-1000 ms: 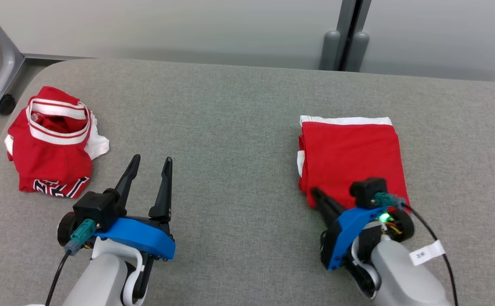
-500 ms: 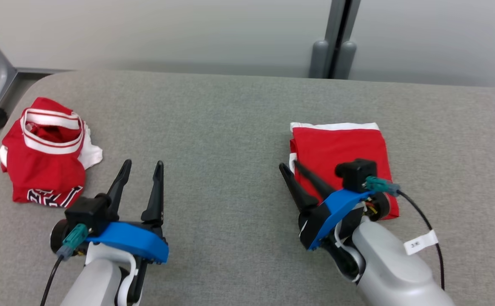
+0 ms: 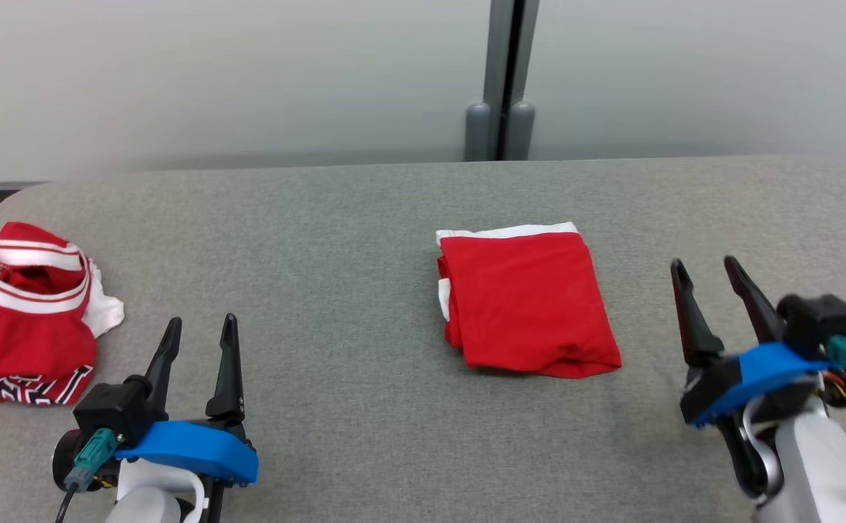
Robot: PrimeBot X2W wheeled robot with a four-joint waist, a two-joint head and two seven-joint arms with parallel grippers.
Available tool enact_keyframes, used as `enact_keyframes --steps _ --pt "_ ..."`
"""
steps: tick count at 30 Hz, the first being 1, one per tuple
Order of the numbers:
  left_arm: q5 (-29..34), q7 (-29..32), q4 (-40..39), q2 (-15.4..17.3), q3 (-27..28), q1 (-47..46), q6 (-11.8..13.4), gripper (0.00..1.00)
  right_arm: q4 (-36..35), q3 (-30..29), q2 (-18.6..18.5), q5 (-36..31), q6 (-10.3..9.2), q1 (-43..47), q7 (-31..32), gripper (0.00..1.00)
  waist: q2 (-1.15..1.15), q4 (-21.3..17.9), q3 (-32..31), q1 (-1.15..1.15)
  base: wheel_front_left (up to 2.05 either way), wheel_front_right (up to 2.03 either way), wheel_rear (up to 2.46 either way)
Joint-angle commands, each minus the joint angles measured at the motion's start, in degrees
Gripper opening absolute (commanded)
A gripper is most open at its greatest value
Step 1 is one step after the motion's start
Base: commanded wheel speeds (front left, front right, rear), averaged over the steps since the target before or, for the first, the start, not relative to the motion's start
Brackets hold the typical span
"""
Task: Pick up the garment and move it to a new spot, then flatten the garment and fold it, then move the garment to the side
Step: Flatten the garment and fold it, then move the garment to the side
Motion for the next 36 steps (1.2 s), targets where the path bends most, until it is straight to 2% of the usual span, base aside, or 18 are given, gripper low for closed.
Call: enact_keyframes --steps 1,5,10,20,36 --pt "0.54 -0.24 -0.2 0.51 0.32 0.56 0.33 1.0 -2.46 -1.36 0.86 -1.46 0.03 2.46 1.15 1.0 0.0 -0.73 -0.59 0.0 0.0 0.0 0.0" --pt "0.68 -0.25 -0.06 0.94 0.85 1.07 0.72 1.0 -8.04 -2.64 1.65 -4.27 0.03 7.5 3.52 1.0 0.0 -1.8 -1.36 0.0 0.0 0.0 0.0" --pt "0.47 -0.25 -0.03 1.2 1.88 1.9 1.13 1.0 -10.83 -1.63 2.12 -4.09 0.03 10.99 3.65 1.0 0.0 -3.0 -2.34 0.0 0.0 0.0 0.0" --pt "0.08 -0.25 -0.13 0.8 2.24 4.1 2.01 1.0 -9.53 0.03 1.76 -2.58 0.03 11.92 3.53 1.0 0.0 -3.71 -3.41 0.0 0.0 0.0 0.0" --pt "0.01 1.04 -1.53 1.34 1.38 4.69 3.0 1.0 -8.87 0.53 2.32 -1.74 0.03 11.05 3.9 1.0 0.0 -2.55 -2.68 0.0 0.0 0.0 0.0"
